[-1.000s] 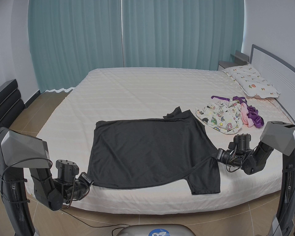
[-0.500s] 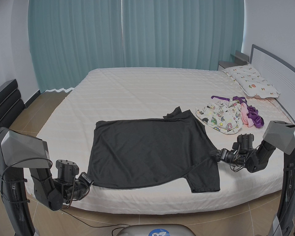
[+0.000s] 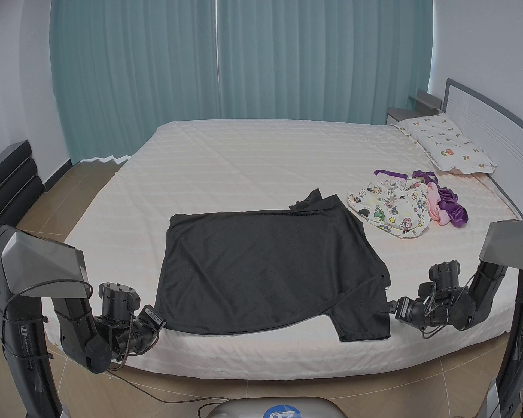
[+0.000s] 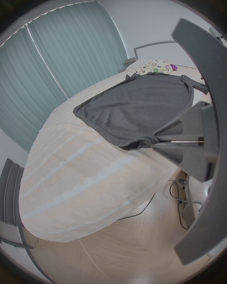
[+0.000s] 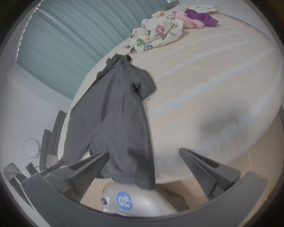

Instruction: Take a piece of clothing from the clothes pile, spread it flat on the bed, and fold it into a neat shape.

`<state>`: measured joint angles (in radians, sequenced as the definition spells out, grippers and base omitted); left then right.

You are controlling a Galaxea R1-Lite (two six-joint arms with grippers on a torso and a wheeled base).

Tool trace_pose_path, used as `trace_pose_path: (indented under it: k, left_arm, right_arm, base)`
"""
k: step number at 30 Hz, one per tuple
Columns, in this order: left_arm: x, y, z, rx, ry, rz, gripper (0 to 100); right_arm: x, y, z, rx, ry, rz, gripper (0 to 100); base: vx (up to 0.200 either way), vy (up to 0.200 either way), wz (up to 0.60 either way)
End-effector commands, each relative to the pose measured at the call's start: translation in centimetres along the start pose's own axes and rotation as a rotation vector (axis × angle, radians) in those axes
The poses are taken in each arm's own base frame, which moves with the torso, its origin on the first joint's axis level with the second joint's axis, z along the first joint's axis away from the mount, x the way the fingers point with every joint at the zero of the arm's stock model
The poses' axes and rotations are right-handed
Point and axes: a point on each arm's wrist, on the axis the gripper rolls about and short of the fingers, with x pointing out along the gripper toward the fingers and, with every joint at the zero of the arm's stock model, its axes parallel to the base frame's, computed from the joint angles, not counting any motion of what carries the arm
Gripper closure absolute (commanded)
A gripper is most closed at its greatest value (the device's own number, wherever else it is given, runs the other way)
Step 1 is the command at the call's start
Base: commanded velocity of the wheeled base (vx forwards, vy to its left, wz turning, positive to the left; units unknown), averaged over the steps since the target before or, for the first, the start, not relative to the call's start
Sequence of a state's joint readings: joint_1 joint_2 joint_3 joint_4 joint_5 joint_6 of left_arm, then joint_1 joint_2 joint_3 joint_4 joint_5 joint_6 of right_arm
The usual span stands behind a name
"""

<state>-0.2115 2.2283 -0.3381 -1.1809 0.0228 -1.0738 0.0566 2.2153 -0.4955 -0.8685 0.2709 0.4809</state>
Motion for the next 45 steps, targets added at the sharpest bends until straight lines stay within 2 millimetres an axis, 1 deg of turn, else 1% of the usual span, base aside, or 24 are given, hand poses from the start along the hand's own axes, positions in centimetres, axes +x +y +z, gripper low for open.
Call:
trace_pose_path:
  k: [1, 3, 9, 12, 19, 24, 29, 30, 35, 40, 42, 45]
  left_arm:
    - [0.0, 0.0, 0.0, 0.000, 0.000, -0.001, 100]
    - [0.0, 0.0, 0.0, 0.000, 0.000, -0.001, 100]
    - [0.0, 0.0, 0.0, 0.000, 0.000, -0.001, 100]
    - [0.0, 0.0, 0.0, 0.000, 0.000, -0.001, 100]
    - [0.0, 0.0, 0.0, 0.000, 0.000, -0.001, 100]
    - [0.0, 0.0, 0.0, 0.000, 0.000, -0.001, 100]
    - [0.0, 0.0, 0.0, 0.000, 0.000, -0.001, 100]
    - [0.0, 0.0, 0.0, 0.000, 0.000, -0.001, 100]
    - [0.0, 0.0, 0.0, 0.000, 0.000, -0.001, 100]
    - [0.0, 0.0, 0.0, 0.000, 0.000, -0.001, 100]
    - [0.0, 0.0, 0.0, 0.000, 0.000, -0.001, 100]
    - [0.0, 0.0, 0.0, 0.000, 0.000, -0.001, 100]
  right_arm:
    - [-1.2, 0.7, -1.5, -0.012, 0.033, 0.011, 0]
    - [-1.2, 0.6, -2.1, -0.016, 0.056, 0.004, 0]
    - [-0.9, 0.7, -2.5, -0.012, 0.075, 0.007, 0]
    - [-0.5, 1.3, -2.9, -0.020, 0.090, 0.016, 0]
    - [0.1, 1.6, -2.9, 0.011, 0.096, 0.021, 0]
    - [0.3, 1.6, -2.6, 0.009, 0.066, 0.033, 0]
    - [1.0, 1.4, -2.6, 0.002, 0.039, 0.043, 0]
    - [1.0, 1.4, -2.6, 0.002, 0.041, 0.044, 100]
    - [0.9, 1.3, -3.0, 0.003, 0.060, 0.028, 100]
    - [0.7, 1.0, -3.0, 0.011, 0.059, 0.017, 100]
    - [0.3, 0.9, -3.2, 0.017, 0.061, 0.011, 100]
    - [-0.9, 0.6, -3.5, 0.027, 0.063, 0.004, 100]
  base:
    - [0.000, 0.000, 0.00]
    - [0.000, 0.000, 0.00]
    - [0.000, 0.000, 0.00]
    - [0.000, 0.000, 0.00]
    - [0.000, 0.000, 0.00]
    - [0.000, 0.000, 0.00]
    - [0.000, 0.000, 0.00]
    - [0.000, 0.000, 0.00]
    - [0.000, 0.000, 0.00]
    - [0.000, 0.000, 0.00]
    - [0.000, 0.000, 0.00]
    - [0.000, 0.000, 0.00]
